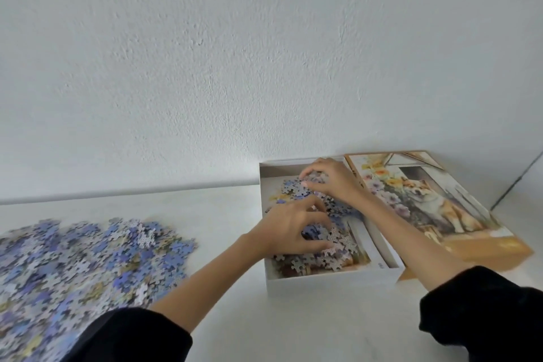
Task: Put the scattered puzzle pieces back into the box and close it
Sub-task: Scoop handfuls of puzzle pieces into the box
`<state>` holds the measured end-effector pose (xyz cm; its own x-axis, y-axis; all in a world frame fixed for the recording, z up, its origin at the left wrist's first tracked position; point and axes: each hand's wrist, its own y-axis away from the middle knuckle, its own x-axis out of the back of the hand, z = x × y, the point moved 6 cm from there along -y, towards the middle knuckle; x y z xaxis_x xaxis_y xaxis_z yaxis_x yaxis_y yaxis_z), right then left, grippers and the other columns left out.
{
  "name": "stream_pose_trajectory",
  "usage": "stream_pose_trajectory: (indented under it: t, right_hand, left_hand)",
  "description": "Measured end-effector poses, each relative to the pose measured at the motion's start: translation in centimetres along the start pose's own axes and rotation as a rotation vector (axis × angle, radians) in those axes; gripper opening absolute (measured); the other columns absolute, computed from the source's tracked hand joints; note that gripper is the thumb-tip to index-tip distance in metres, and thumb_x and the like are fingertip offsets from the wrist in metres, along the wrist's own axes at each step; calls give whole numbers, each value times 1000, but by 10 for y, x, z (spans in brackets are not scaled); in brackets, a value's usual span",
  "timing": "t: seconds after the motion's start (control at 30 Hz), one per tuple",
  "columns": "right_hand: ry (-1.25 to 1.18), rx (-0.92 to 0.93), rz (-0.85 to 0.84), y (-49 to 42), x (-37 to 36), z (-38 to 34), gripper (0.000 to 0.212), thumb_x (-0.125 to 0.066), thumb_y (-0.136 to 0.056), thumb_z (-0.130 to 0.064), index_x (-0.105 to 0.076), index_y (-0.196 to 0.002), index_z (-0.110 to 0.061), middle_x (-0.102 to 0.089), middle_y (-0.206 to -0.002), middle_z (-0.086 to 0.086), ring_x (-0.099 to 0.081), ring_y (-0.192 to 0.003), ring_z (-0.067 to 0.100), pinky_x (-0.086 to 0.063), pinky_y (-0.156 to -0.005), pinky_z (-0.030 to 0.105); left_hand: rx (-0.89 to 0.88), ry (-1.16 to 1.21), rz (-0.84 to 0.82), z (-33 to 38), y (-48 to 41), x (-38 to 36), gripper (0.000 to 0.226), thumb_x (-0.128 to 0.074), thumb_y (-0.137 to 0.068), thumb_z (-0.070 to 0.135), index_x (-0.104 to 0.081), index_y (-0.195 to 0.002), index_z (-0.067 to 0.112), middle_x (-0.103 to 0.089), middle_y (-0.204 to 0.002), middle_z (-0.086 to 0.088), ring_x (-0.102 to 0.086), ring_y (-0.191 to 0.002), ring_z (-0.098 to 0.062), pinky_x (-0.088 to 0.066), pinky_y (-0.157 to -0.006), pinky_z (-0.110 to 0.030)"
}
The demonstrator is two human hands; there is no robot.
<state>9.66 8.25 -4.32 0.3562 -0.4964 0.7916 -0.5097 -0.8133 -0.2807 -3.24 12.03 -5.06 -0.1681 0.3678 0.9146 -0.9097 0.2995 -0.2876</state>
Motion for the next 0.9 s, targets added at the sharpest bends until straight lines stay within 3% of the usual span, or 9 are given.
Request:
stream_pose_trajectory:
  t: [0.07,0.2,0.37,0.43,0.5,0.6,0.77,0.9]
  right_hand:
    - [-19,-11,24,-2,-2,-1,11,-63,-84,-31,-70,-92,-26,-64,-88,-16,-54,-85,-1,-40,-77,18]
    - [-31,-47,47,-2,-3,-7,13,-61,-86,-25,-71,-92,-20,-67,-89,-13,-53,-80,-13,-36,-72,3]
    - [-54,-38,106,3,3,-20,11,-61,-87,-25,-70,-93,-22,-68,-87,-11,-52,-84,-8,-36,-75,14]
    - [-48,-34,139,4,6,-30,10,-61,-86,-26,-70,-93,-24,-67,-88,-13,-53,-87,-4,-37,-74,16]
    - [-61,-25,166,3,7,-44,9,-62,-86,-24,-69,-92,-26,-66,-88,-14,-55,-89,5,-38,-75,17]
    - [-85,15,186,2,2,-78,10,-61,-87,-21,-69,-92,-25,-67,-90,-12,-55,-87,1,-38,-75,14]
    - [-109,57,198,-2,-32,-146,11,-60,-87,-19,-69,-94,-23,-68,-88,-5,-57,-88,12,-45,-78,27]
    - [-136,112,177,-3,-74,-204,11,-60,-87,-19,-68,-92,-25,-66,-84,-9,-56,-86,12,-45,-79,29]
  left_hand:
    - [-21,-15,23,1,2,4,38,-49,-86,53,-67,-97,22,-61,-105,3,-60,-83,-13,-51,-65,-36]
    - [-20,-14,94,5,7,17,34,-46,-88,48,-68,-93,23,-65,-92,6,-59,-78,-11,-47,-59,-27]
    - [-62,11,129,9,25,36,21,-55,-90,36,-69,-96,21,-66,-91,6,-58,-78,-9,-30,-58,-6]
    - [-43,42,129,9,36,44,18,-57,-90,33,-68,-99,21,-66,-96,6,-59,-81,-9,-33,-60,-9]
    - [-1,91,143,7,48,55,19,-56,-91,35,-67,-101,23,-65,-100,9,-60,-85,-6,-45,-65,-21]
    - [56,145,194,0,73,78,21,-55,-90,38,-67,-101,24,-65,-102,12,-61,-88,-3,-51,-74,-29]
    - [164,165,275,-30,142,123,24,-54,-88,38,-67,-98,22,-65,-97,13,-59,-84,2,-51,-76,-30]
    - [276,135,318,-54,213,157,31,-50,-86,45,-68,-97,22,-64,-95,15,-61,-84,2,-51,-76,-26]
